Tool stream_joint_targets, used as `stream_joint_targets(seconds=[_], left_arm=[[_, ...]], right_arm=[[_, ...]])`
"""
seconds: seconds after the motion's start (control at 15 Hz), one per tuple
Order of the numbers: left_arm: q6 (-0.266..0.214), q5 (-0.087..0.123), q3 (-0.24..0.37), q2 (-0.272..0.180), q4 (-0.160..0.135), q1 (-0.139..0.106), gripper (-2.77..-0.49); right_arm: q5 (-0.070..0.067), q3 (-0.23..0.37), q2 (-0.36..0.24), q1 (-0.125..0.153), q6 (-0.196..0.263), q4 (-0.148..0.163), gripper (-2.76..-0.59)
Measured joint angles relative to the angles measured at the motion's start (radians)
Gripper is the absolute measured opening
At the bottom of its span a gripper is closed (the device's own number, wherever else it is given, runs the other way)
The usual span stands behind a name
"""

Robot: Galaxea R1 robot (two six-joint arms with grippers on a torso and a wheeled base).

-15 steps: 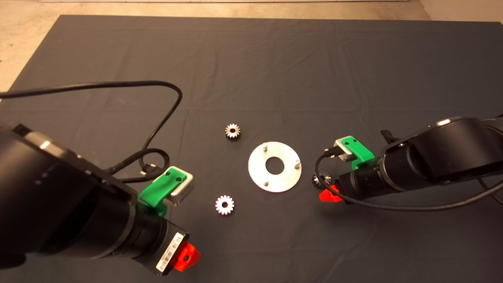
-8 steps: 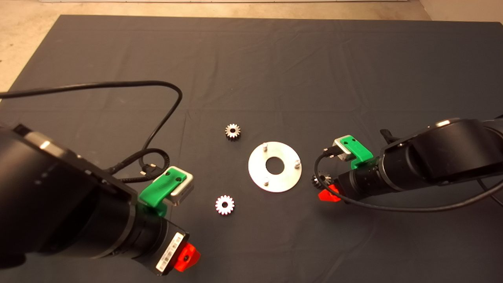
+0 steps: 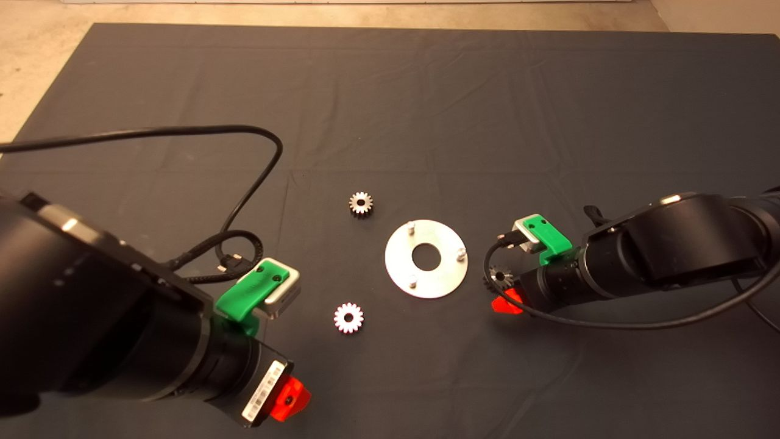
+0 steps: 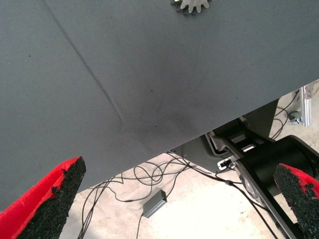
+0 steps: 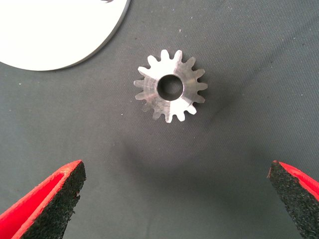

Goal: Install three planetary gears onto the carrier pins

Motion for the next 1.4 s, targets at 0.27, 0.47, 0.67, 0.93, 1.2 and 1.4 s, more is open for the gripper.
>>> stream_joint_targets(seconds=[0.27,0.47,0.67,0.93,1.2,1.4], left_arm=[[0.000,0.000,0.000,0.000,0.000,0.000,-0.50],[0.000,0.000,0.000,0.000,0.000,0.000,-0.50],[0.000,0.000,0.000,0.000,0.000,0.000,-0.50],[0.000,0.000,0.000,0.000,0.000,0.000,-0.50],[0.000,-0.001,0.000,0.000,0.000,0.000,-0.50],[0.000,0.000,0.000,0.000,0.000,0.000,-0.50]], right_arm=[[0.000,-0.018,0.000,-0.008,-0.017,-0.015,-0.61],[0.000,-0.034,0.000,-0.010,-0.030,-0.029,-0.61],[-0.001,-0.046,0.002,-0.011,-0.036,-0.039,-0.61],[0.001,-0.061,0.022,-0.024,-0.040,-0.053,-0.61],[0.002,-0.069,0.029,-0.039,-0.042,-0.061,-0.61],[0.002,-0.072,0.032,-0.049,-0.042,-0.080,-0.61]])
